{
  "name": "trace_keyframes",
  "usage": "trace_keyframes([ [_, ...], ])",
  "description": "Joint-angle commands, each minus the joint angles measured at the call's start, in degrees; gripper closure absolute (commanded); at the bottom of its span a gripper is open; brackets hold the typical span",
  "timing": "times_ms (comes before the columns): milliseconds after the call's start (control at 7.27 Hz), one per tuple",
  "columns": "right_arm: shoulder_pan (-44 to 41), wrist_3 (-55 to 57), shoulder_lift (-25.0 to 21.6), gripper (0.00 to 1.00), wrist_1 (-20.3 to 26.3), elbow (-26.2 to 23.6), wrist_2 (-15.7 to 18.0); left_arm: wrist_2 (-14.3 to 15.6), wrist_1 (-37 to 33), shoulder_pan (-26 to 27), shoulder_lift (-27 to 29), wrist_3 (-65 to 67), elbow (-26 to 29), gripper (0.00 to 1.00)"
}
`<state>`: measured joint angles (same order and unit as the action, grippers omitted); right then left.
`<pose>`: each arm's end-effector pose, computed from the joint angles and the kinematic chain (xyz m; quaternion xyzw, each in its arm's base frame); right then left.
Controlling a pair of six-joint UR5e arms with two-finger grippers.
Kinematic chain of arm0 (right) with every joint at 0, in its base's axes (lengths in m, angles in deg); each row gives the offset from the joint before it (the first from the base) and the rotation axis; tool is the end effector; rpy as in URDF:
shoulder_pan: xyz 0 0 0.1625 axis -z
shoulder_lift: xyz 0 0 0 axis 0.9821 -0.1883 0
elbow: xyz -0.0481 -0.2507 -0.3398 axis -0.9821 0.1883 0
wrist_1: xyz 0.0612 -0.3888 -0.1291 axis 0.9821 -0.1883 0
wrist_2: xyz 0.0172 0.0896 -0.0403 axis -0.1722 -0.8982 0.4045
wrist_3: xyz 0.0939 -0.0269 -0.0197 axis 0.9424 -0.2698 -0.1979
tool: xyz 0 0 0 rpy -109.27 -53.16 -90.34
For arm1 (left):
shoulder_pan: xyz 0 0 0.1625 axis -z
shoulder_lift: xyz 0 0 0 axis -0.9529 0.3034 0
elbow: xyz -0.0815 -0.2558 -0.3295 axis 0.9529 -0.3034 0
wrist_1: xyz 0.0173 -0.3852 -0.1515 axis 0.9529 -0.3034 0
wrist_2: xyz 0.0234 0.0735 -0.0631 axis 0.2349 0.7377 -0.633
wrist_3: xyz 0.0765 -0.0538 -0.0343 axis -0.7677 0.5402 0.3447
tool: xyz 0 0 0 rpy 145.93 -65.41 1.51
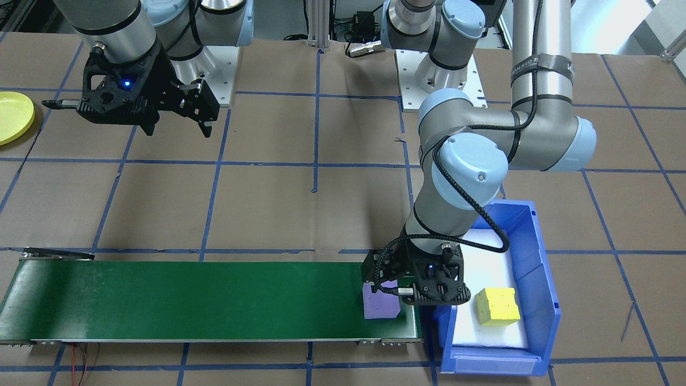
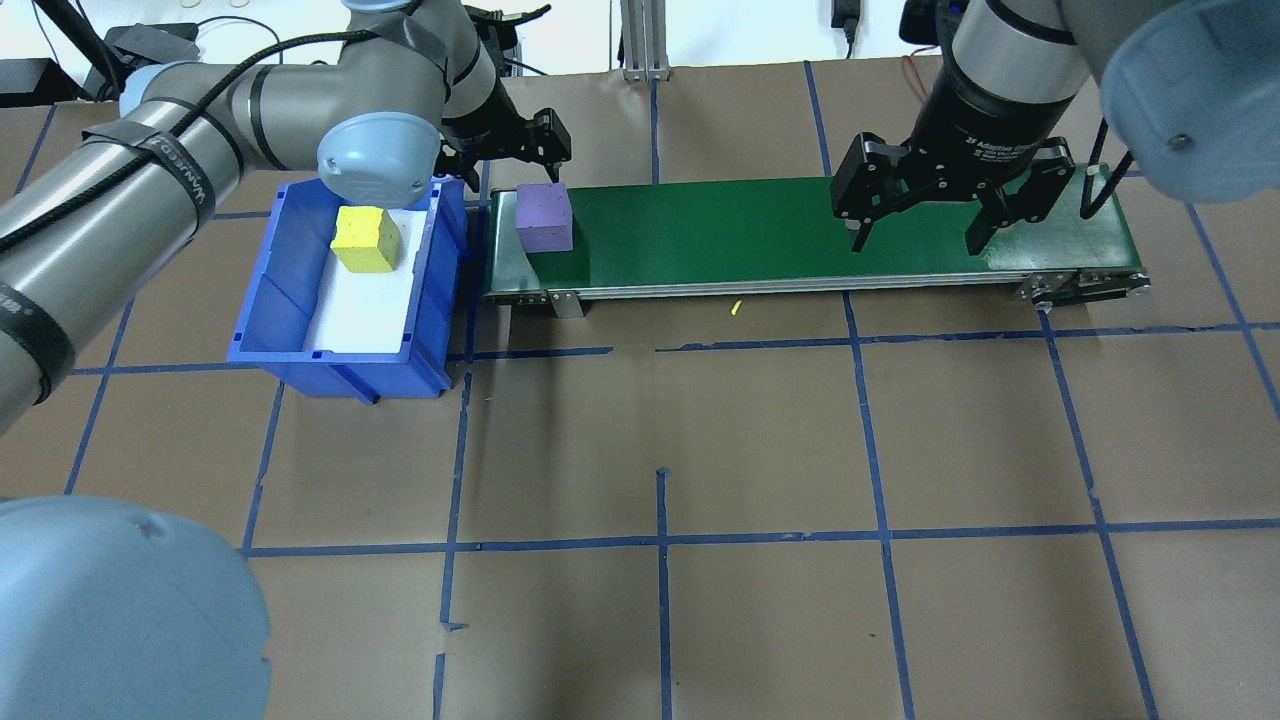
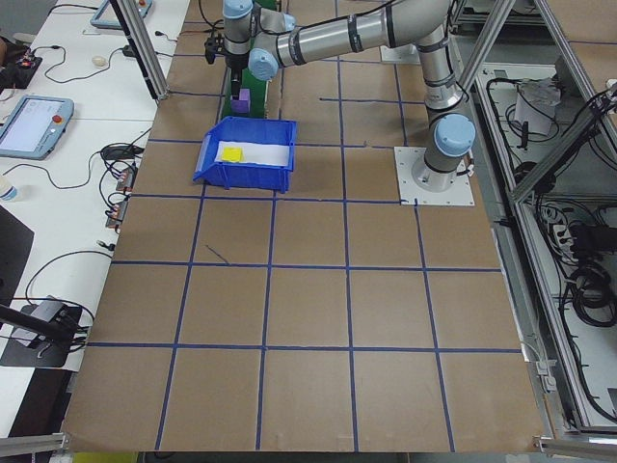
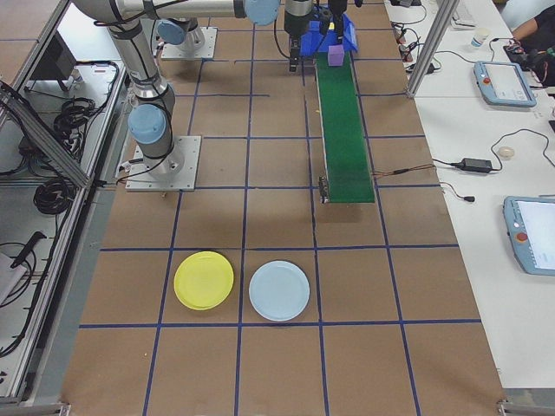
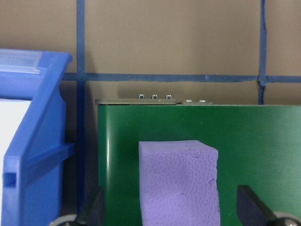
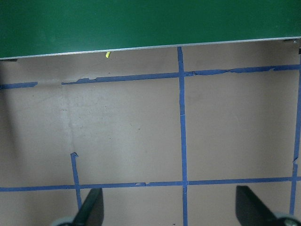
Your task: Move block left to right into plate
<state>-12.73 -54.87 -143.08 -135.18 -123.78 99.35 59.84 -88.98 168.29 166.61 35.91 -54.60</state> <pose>0.1547 -0.4842 0.4857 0.0256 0.9992 0.0160 0.0266 -0.2088 -0.6549 0.3413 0.0139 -0.9952 0.0873 0.0432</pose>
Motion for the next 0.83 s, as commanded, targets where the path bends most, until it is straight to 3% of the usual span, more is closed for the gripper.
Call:
trace_keyframes([
  [0, 0.6, 0.0, 0.1, 0.0, 0.0, 0.0, -0.1, 0.8, -5.8, -4.1, -2.8, -0.3, 0.0, 0.0],
  [688, 0.6, 0.0, 0.1, 0.0, -0.1, 0.4, 0.1, 3.0, -5.7, -13.7, 0.7, -17.6, -0.3, 0.0],
])
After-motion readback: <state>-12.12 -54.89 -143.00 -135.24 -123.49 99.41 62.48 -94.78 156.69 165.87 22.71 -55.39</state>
